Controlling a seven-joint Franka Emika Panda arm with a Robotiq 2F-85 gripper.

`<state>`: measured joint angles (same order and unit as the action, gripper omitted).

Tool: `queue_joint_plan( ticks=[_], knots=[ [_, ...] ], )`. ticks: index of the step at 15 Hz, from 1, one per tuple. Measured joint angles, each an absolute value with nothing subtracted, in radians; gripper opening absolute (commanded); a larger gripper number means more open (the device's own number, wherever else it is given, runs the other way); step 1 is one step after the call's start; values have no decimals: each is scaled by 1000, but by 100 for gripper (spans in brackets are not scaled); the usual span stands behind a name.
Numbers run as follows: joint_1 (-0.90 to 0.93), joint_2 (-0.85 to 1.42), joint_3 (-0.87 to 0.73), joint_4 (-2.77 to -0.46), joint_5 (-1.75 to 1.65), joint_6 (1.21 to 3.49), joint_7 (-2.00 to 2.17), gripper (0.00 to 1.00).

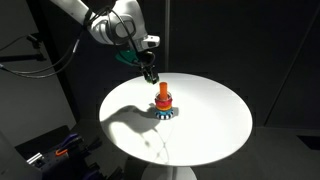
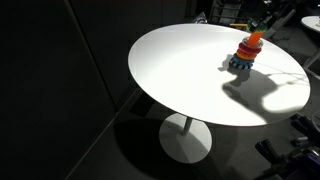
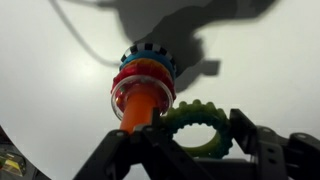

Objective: Take the green rings off the stack and put them on the table

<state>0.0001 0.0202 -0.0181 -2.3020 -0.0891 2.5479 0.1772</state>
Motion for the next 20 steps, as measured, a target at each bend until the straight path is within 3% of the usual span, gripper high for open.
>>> queue_joint_plan(
  ticks=[20],
  knots=[
    [-12,60,-9,-2309,258,2261,-90,44]
  ],
)
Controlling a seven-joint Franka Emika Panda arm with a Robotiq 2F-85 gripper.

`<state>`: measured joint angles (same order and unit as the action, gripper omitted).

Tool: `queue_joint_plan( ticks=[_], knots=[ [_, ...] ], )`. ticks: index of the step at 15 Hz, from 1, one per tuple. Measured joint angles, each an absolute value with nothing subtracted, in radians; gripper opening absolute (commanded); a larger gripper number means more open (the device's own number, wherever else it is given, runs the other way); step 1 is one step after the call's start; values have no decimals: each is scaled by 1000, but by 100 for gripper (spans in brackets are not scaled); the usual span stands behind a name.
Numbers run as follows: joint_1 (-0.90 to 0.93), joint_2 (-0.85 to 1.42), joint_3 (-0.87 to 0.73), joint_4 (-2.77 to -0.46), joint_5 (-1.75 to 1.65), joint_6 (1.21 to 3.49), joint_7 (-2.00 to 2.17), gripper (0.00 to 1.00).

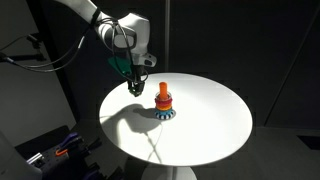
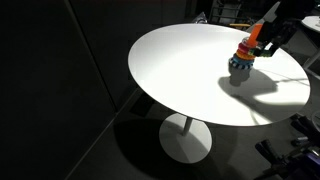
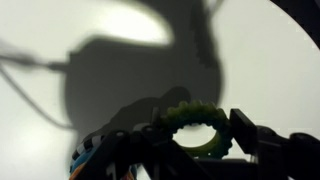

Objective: Take the green rings off the stack and put them on the table

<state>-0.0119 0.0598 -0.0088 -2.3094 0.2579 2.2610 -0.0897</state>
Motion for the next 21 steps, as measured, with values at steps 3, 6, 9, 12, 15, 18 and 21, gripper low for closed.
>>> queue_joint_plan(
  ticks=[3,6,9,12,15,18,21],
  knots=[
    [-13,63,-15,-2306,242,2262,-77,44],
    [-13,70,-22,-2306,213,2266,-57,44],
    [-13,77,-26,-2305,188,2271,-32,44],
    [-13,78,-26,-2305,167,2271,-3,94],
    [-13,78,-26,-2303,146,2271,18,100],
    [-13,78,-26,-2301,133,2271,25,100],
    [-13,78,-26,-2300,131,2271,27,100]
  ],
)
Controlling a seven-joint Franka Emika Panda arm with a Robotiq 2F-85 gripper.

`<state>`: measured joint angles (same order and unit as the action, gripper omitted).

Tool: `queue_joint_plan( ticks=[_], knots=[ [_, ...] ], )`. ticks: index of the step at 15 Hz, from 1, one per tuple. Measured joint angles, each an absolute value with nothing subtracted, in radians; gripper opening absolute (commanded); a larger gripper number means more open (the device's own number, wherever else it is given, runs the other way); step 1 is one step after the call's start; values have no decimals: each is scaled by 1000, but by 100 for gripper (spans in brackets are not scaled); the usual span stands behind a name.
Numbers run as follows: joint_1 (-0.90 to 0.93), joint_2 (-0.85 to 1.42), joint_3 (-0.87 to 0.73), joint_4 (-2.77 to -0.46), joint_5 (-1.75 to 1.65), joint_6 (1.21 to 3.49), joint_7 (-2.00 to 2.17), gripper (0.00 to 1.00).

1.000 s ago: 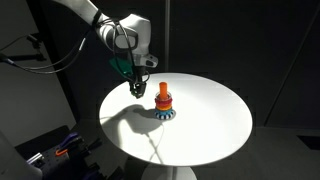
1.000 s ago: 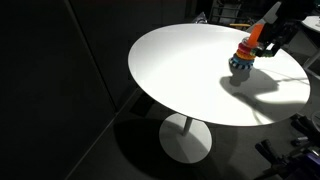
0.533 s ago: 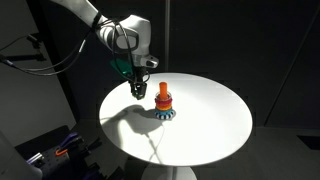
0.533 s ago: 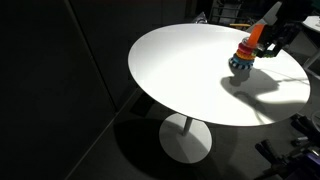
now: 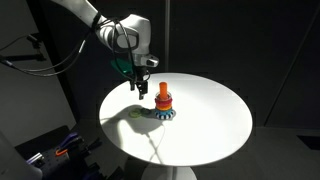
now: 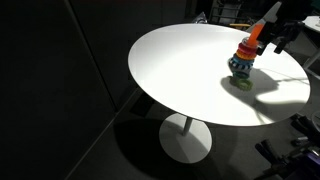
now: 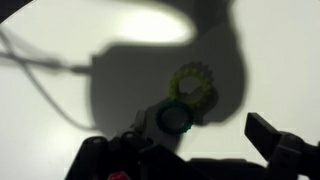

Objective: Take the green rings off the stack and put them on the table

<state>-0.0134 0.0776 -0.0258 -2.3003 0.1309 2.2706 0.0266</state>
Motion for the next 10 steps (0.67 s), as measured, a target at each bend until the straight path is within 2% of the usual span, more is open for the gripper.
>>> queue_joint_plan(
  ticks=[10],
  knots=[
    [-14,77,-34,-2290,79,2235,55,100]
  ],
)
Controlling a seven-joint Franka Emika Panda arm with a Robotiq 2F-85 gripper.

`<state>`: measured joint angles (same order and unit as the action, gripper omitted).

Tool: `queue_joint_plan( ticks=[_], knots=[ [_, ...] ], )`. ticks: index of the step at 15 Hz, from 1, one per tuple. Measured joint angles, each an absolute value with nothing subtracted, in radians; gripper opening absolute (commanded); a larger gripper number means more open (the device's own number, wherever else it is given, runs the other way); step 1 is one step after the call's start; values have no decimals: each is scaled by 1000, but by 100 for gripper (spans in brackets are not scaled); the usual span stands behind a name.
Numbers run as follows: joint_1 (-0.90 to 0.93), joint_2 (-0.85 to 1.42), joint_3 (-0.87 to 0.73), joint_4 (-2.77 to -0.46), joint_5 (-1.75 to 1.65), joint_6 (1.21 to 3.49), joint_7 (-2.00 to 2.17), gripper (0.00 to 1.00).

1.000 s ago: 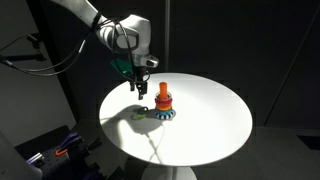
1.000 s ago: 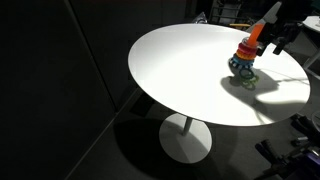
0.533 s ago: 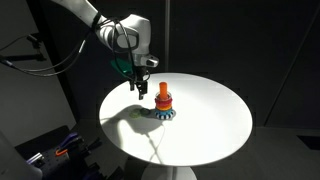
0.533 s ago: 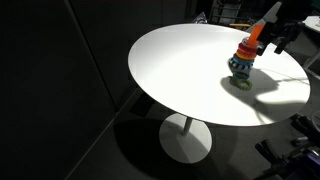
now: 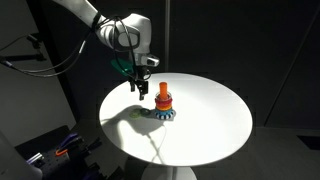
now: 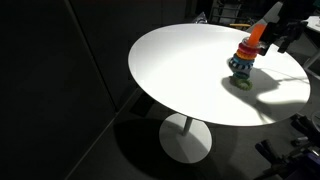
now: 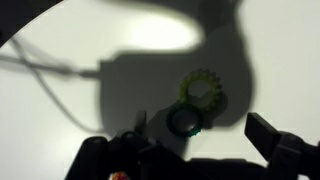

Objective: Take the green rings off the stack and put them on the table

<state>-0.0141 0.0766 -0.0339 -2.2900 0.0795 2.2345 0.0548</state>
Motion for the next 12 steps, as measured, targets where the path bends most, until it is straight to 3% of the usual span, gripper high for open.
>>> queue_joint_plan(
  ticks=[12],
  knots=[
    [-18,-19,-47,-2272,11,2224,117,100]
  ],
)
